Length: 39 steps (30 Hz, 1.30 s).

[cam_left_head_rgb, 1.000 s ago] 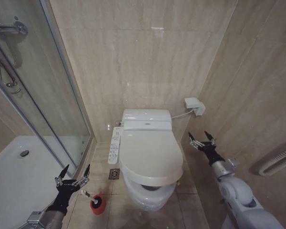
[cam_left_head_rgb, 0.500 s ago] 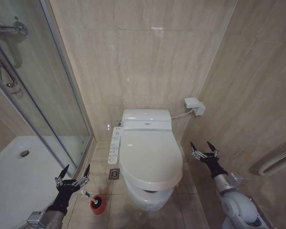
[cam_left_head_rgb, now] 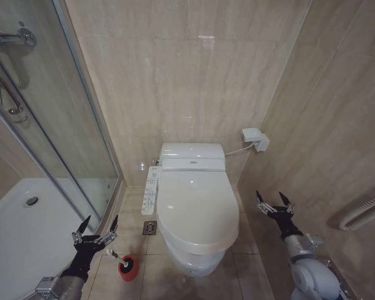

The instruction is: Open the toilet lid, clean the toilet bowl with a toilet brush, close the toilet lid, and flush.

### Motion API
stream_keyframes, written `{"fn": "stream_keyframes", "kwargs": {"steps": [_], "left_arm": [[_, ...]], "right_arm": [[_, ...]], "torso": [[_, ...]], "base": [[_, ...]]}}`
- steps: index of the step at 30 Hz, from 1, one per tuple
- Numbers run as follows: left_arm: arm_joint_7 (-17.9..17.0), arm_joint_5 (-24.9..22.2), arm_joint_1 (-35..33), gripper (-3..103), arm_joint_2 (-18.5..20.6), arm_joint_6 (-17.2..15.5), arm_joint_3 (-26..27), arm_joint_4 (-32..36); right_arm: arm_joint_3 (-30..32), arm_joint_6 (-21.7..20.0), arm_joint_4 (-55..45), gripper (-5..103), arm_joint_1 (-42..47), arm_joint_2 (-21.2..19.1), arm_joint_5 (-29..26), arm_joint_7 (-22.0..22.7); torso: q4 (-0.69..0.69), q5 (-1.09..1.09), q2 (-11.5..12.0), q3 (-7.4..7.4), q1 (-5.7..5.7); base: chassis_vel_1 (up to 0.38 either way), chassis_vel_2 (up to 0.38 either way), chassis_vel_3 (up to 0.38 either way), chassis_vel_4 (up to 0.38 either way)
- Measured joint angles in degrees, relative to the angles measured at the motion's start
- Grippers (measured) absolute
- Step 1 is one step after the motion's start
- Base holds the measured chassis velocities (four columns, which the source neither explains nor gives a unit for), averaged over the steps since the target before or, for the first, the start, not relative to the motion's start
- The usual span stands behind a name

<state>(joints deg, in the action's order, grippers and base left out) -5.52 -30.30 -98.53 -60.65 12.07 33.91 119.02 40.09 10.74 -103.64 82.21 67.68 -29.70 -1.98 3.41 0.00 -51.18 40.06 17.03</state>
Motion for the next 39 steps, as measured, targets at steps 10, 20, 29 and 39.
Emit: {"fn": "stream_keyframes", "kwargs": {"steps": [10,20,29,39], "left_arm": [[0.0,0.0,0.0,100,0.0,0.0,0.0,0.0],[0.0,0.0,0.0,100,0.0,0.0,0.0,0.0],[0.0,0.0,0.0,100,0.0,0.0,0.0,0.0],[0.0,0.0,0.0,100,0.0,0.0,0.0,0.0]], "right_arm": [[0.48,0.3,-0.21,100,0.59,1.51,-0.7,-1.06],[1.96,0.55,0.13,100,0.69,0.98,-2.07,-1.21],[2.47,0.69,0.85,100,0.58,0.55,-2.46,-1.13],[2.57,0.72,0.81,100,0.53,0.27,-2.42,-1.68]], "torso": [[0.0,0.0,0.0,0.0,0.0],[0.0,0.0,0.0,0.0,0.0],[-0.01,0.0,0.0,0.0,0.0],[0.0,0.01,0.0,0.0,0.0]], "base": [[0.0,0.0,0.0,0.0],[0.0,0.0,0.0,0.0],[0.0,0.0,0.0,0.0],[0.0,0.0,0.0,0.0]]}}
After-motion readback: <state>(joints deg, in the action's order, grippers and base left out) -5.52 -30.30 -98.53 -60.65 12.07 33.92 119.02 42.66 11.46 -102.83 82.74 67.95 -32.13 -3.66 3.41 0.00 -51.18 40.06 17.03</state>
